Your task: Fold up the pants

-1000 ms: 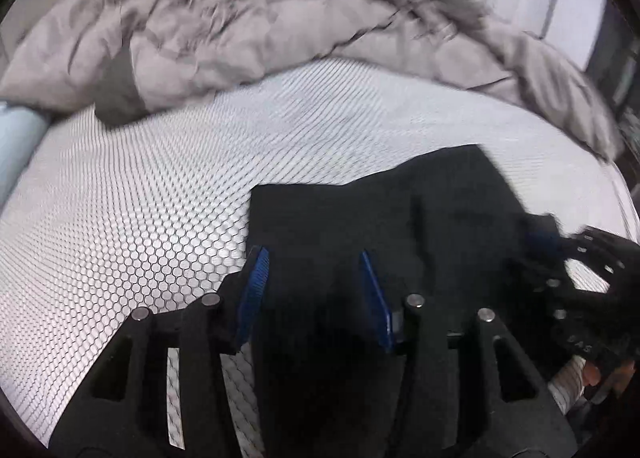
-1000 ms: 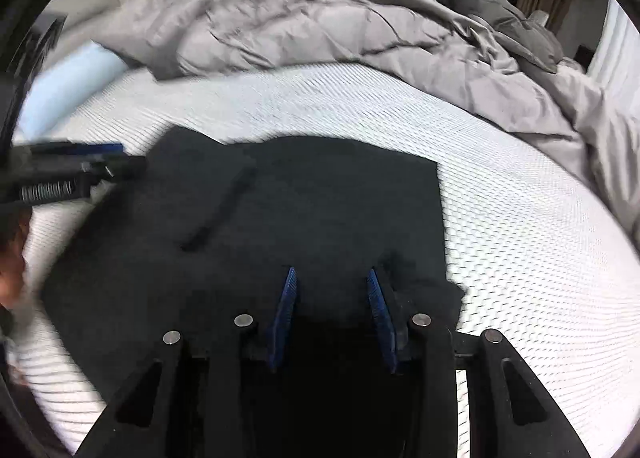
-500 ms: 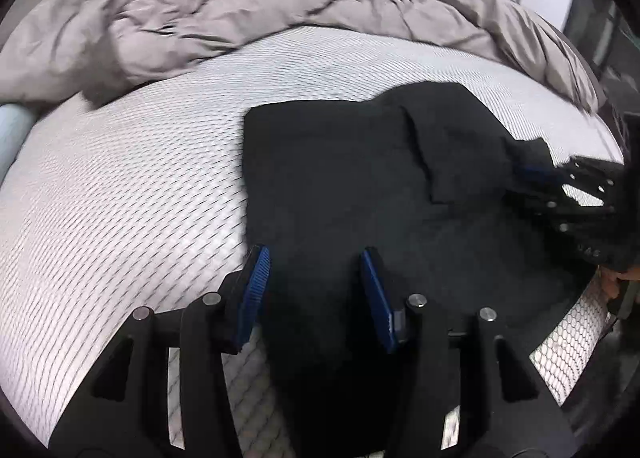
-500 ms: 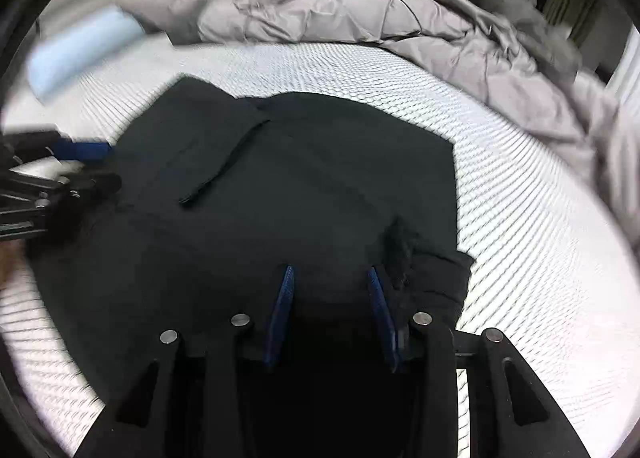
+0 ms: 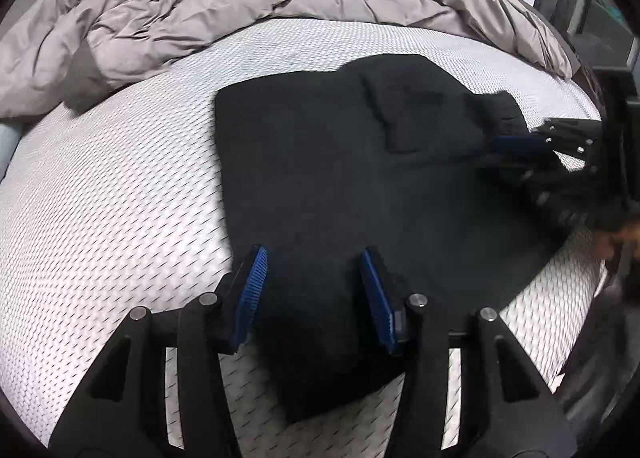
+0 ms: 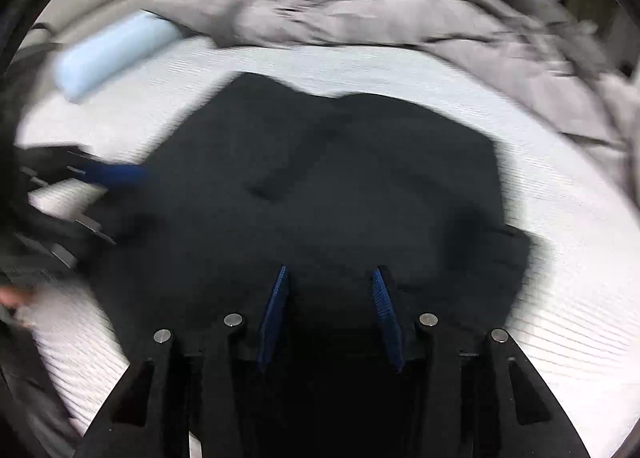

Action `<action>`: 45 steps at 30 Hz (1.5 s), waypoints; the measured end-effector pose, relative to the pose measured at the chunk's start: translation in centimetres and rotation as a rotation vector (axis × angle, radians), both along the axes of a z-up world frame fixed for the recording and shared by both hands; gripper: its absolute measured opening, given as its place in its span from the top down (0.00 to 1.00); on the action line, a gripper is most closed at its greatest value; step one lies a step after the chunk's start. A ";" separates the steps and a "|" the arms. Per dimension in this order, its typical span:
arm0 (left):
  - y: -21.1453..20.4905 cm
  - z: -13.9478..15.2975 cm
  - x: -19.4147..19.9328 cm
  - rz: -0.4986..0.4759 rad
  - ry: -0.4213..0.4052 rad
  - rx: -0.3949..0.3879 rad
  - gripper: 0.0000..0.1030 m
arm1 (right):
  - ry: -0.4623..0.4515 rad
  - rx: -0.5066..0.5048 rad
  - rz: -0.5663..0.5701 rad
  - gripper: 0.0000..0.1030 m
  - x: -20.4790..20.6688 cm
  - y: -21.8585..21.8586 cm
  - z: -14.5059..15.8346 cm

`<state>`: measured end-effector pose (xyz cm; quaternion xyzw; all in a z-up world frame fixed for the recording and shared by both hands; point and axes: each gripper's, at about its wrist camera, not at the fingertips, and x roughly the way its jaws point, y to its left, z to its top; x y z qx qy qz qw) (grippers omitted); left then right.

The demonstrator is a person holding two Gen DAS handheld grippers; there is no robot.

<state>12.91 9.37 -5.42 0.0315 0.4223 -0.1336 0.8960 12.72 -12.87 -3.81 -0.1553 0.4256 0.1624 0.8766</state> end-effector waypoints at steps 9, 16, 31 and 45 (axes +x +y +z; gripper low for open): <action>-2.8 1.2 -3.8 -0.208 -0.068 -0.061 0.46 | -0.008 0.217 0.136 0.59 -3.7 -0.3 2.7; -4.3 -1.1 -5.2 -0.300 -0.022 0.116 0.46 | 0.004 0.010 0.181 0.59 -4.6 0.8 -0.6; 3.3 1.8 -2.8 0.042 -0.036 -0.244 0.43 | 0.086 0.610 -0.164 0.36 -2.0 -14.3 1.3; 5.7 -1.4 -1.7 0.158 0.053 -0.279 0.43 | 0.023 0.531 -0.099 0.87 0.0 -10.0 2.0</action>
